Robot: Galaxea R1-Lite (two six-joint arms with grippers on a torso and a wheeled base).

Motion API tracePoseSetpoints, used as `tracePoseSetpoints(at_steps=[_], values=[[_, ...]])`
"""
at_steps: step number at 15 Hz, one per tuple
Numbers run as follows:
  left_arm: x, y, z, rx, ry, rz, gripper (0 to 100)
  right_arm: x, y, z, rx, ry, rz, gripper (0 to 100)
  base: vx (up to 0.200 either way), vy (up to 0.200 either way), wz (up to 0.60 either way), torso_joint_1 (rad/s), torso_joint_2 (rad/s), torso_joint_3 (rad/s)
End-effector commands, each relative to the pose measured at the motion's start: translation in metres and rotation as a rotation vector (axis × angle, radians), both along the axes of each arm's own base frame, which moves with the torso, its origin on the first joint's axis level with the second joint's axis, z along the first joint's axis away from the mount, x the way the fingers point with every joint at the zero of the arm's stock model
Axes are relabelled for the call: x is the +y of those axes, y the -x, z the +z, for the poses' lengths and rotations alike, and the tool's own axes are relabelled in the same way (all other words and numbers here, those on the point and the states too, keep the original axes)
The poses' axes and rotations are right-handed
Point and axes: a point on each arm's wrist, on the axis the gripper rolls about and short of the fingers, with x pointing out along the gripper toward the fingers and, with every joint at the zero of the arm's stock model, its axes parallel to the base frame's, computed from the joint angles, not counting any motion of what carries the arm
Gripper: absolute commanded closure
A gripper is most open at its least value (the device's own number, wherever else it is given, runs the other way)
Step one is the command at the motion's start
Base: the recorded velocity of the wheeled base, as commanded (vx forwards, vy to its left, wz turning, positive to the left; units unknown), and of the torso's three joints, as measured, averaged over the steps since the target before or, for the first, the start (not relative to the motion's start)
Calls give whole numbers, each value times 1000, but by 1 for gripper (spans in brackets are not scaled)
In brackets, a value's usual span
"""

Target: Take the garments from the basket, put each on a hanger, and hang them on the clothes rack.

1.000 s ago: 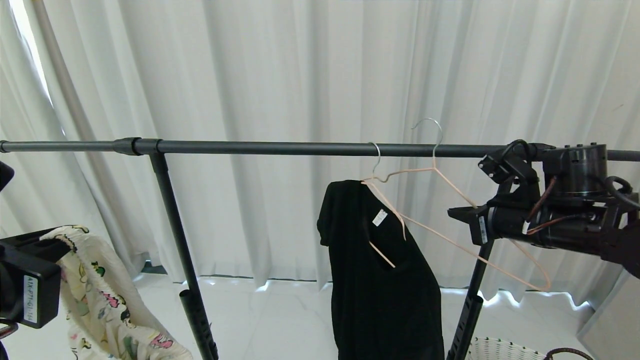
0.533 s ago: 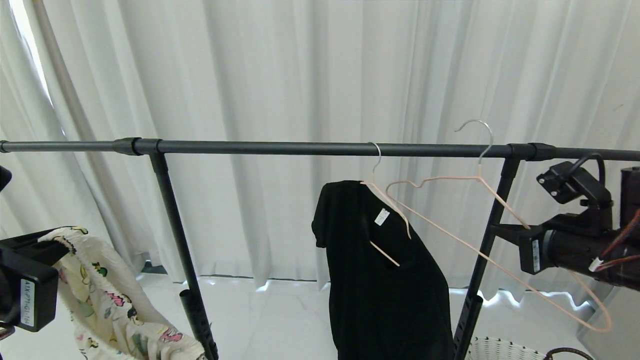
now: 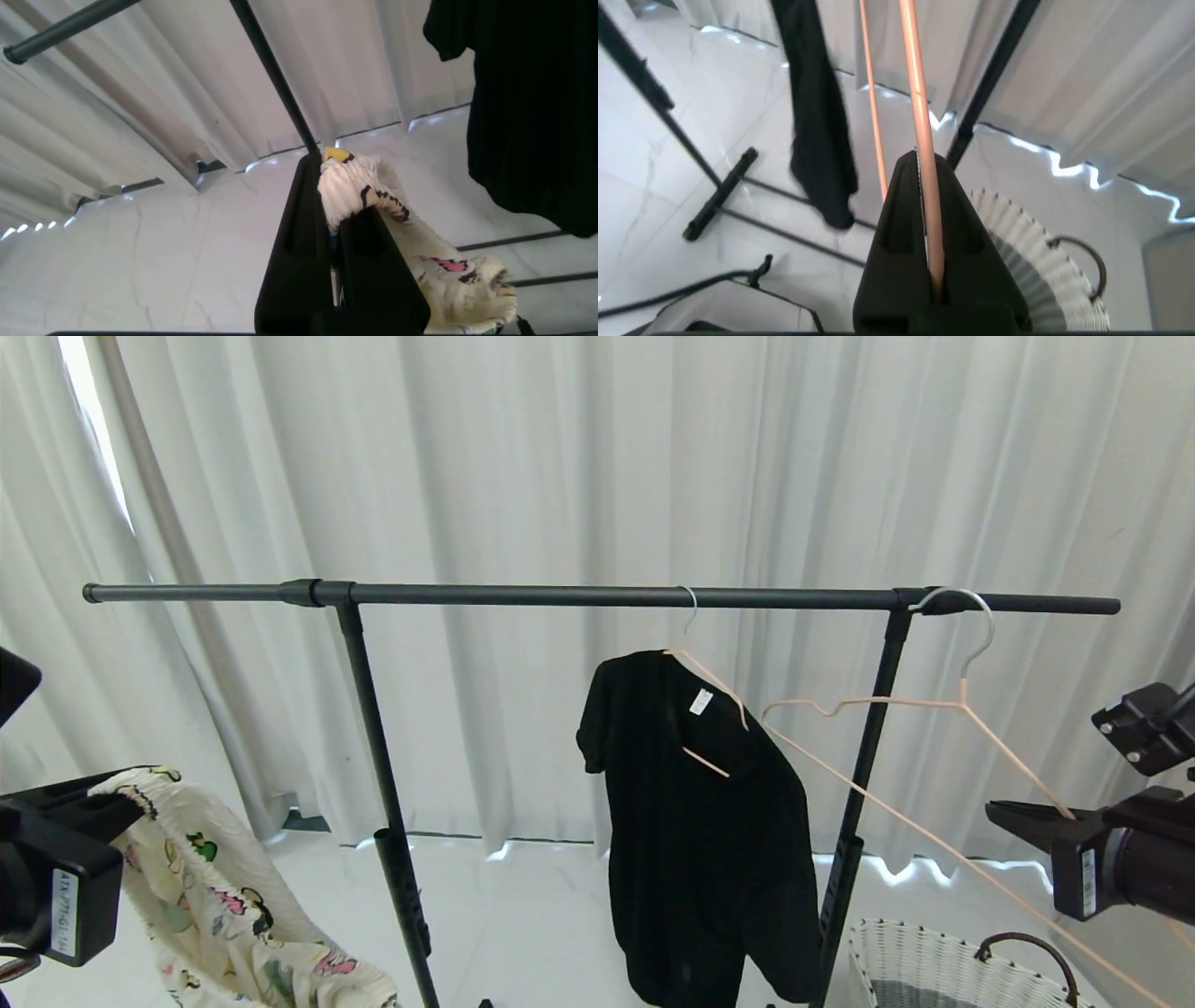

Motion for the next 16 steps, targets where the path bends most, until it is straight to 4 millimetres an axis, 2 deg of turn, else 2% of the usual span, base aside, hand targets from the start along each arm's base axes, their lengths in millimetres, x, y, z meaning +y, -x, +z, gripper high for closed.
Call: tracePoseSetpoints(at_steps=[1, 8, 10, 13, 15, 16], values=[[-2, 0, 0, 2, -1, -14, 100, -4, 12, 5, -26, -9, 1, 100, -200, 0, 0, 7, 2, 2], [-9, -3, -3, 23, -15, -56, 100, -14, 36, 6, -49, -21, 4, 100, -200, 0, 0, 2, 3, 4], [-11, -5, -6, 38, -27, -59, 100, -14, 40, 10, -74, -32, 19, 100, 0, 0, 0, 0, 0, 0], [-17, -14, -14, 83, -64, -62, 100, -7, 55, 15, -114, -67, 144, 100, 0, 0, 0, 0, 0, 0], [-22, -21, -12, 93, -72, -56, 100, -3, 60, 15, -116, -76, 198, 100, 0, 0, 0, 0, 0, 0], [-35, -40, -7, 112, -64, -36, 100, 5, 66, 14, -96, -101, 302, 100, 0, 0, 0, 0, 0, 0]])
